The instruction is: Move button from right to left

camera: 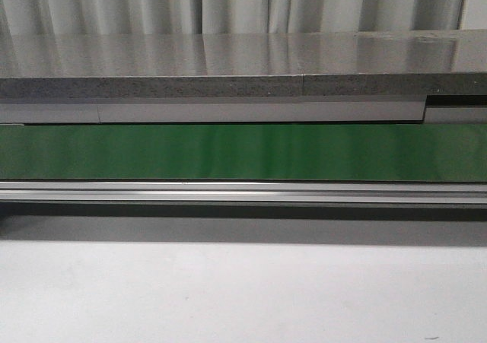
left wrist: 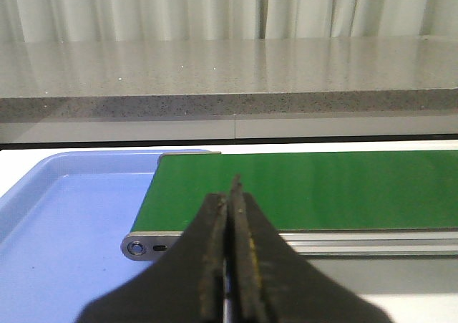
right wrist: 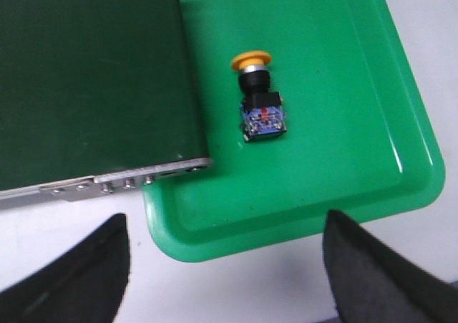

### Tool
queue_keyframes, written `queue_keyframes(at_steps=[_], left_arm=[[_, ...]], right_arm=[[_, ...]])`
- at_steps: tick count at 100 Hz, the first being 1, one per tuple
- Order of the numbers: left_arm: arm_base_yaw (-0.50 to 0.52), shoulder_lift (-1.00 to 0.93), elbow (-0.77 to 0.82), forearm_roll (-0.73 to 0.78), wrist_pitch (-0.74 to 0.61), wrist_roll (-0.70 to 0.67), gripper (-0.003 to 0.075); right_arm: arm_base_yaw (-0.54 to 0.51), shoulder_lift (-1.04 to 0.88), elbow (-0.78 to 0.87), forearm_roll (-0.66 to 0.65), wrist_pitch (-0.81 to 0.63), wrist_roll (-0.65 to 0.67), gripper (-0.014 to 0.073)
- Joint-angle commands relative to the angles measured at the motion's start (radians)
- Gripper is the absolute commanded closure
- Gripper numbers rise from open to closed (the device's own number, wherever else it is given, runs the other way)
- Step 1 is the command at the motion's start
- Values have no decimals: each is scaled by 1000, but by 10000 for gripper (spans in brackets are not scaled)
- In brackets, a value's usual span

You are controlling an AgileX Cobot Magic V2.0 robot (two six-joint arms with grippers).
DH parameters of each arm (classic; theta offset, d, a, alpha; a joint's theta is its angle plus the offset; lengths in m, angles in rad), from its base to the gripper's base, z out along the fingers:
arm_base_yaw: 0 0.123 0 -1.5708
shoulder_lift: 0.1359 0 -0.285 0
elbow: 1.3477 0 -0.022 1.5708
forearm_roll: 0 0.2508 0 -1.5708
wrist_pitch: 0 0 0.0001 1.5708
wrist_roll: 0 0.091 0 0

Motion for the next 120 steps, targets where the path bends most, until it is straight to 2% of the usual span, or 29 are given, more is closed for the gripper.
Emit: queue_keyframes(at_steps=[1, 12, 53, 68, 90, 120], left_arm=[[-6, -32, 45, -1, -75, -11, 741], [-6, -32, 45, -1, -75, -11, 741], [-6, -32, 45, -1, -75, -11, 741], [-6, -32, 45, -1, -75, -11, 741], [-6, -32, 45, -1, -75, -11, 741], [-6, -32, 45, -1, -75, -11, 741]], right_arm=[[-25, 37, -44, -35, -36, -61, -48], [-55, 98, -65, -38, -36, -121, -48], [-191, 392, -234, -2, -46, -124, -29], [-206, 494, -283, 17, -53, -124, -29], [-208, 640, -336, 134, -62, -126, -29], [-208, 772, -373, 187, -95, -126, -29]])
